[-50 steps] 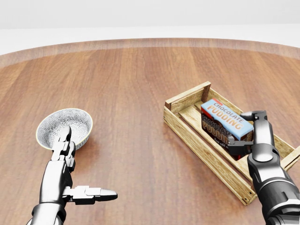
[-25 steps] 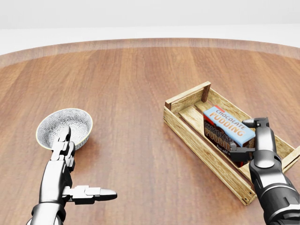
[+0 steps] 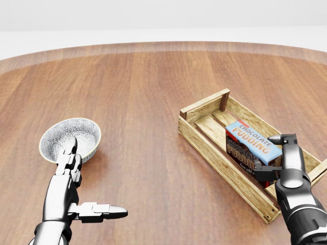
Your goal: Pick up the chocolate pudding and put it in the tray.
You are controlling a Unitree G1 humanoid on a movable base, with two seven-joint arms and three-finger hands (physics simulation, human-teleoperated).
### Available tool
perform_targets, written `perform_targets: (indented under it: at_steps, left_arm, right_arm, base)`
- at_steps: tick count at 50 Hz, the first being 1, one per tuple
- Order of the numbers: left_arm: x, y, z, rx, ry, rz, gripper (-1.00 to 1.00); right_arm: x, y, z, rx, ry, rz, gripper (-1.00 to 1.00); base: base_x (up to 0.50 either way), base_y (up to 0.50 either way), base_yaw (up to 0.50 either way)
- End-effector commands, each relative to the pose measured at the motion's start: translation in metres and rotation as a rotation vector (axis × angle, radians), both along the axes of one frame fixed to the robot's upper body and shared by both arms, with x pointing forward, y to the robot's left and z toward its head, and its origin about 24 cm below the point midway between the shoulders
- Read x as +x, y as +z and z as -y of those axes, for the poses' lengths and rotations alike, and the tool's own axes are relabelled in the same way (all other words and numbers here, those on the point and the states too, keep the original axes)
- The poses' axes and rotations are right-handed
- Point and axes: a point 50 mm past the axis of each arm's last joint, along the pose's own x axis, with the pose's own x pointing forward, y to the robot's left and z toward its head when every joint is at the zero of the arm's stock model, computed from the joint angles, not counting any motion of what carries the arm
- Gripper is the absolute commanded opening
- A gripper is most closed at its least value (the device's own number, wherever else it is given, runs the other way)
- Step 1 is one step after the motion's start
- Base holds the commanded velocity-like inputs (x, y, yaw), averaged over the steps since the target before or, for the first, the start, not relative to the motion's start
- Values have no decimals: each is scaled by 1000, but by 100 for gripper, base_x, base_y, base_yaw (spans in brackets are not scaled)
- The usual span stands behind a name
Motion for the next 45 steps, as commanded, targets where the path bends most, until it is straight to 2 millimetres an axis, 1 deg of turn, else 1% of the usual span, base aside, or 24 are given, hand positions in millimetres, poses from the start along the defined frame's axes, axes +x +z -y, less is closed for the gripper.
perform_targets:
  at_steps: [1, 21, 44, 45]
  left_arm:
    - [-1, -5, 4, 13, -31, -32, 100]
    - [-1, -5, 4, 14, -31, -32, 100]
    - [-1, -5, 4, 14, -31, -32, 100]
    - [-1, -5, 4, 14, -31, -32, 100]
  right_arm:
    - [-5, -4, 5, -8, -26, -7, -100]
    - [-11, -9, 8, -8, -38, -26, -100]
    - [-10, -8, 10, -17, -44, -22, -100]
    - [-10, -8, 10, -18, -46, -21, -94]
  base:
    - [0, 0, 0]
    - [0, 0, 0]
    - [0, 0, 0]
    - [0, 0, 0]
